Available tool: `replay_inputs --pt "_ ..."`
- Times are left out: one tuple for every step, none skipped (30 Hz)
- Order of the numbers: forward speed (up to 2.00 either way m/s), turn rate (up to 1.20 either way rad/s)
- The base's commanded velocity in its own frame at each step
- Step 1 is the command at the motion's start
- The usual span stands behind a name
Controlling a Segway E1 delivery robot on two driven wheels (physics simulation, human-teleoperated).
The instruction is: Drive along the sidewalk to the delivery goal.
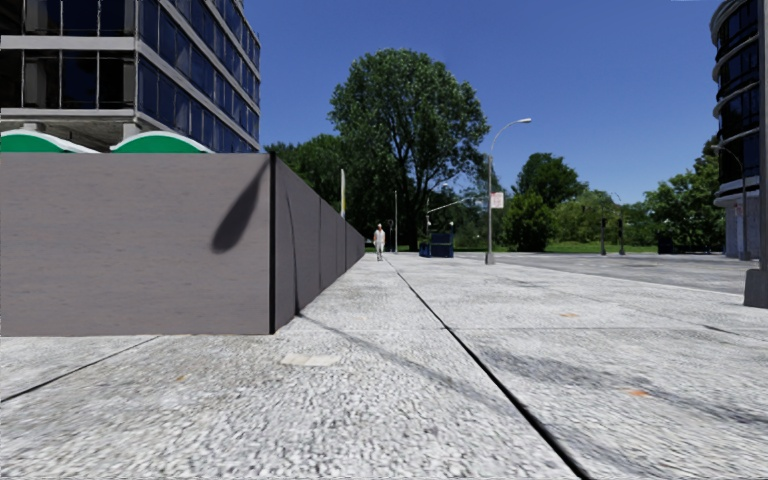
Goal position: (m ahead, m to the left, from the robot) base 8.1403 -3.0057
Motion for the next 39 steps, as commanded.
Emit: replay_inputs --pt "1.71 -0.31" --pt "1.71 -0.35" --pt "1.71 -0.36" --pt "1.71 -0.37" --pt "1.71 -0.37" --pt "1.71 -0.38" --pt "1.71 -0.39" --pt "1.71 -0.43" --pt "1.71 -0.48" --pt "1.71 -0.49" --pt "1.71 -0.51" --pt "1.71 -0.51" --pt "1.71 -0.51" --pt "1.71 -0.51" --pt "1.71 -0.51" --pt "1.71 -0.51" --pt "1.71 -0.51" --pt "1.71 -0.51" --pt "1.71 -0.51" --pt "1.71 -0.51" --pt "1.71 -0.51" --pt "1.71 -0.51" --pt "1.71 -0.51" --pt "1.71 -0.51" --pt "1.71 -0.51" --pt "1.71 -0.51" --pt "1.71 -0.51" --pt "1.71 -0.51" --pt "1.71 -0.51" --pt "1.71 -0.51" --pt "1.71 -0.51" --pt "1.71 -0.51" --pt "1.71 -0.51" --pt "1.71 -0.51" --pt "1.71 -0.51" --pt "1.71 -0.51" --pt "1.71 -0.51" --pt "1.71 -0.51" --pt "1.71 -0.51"
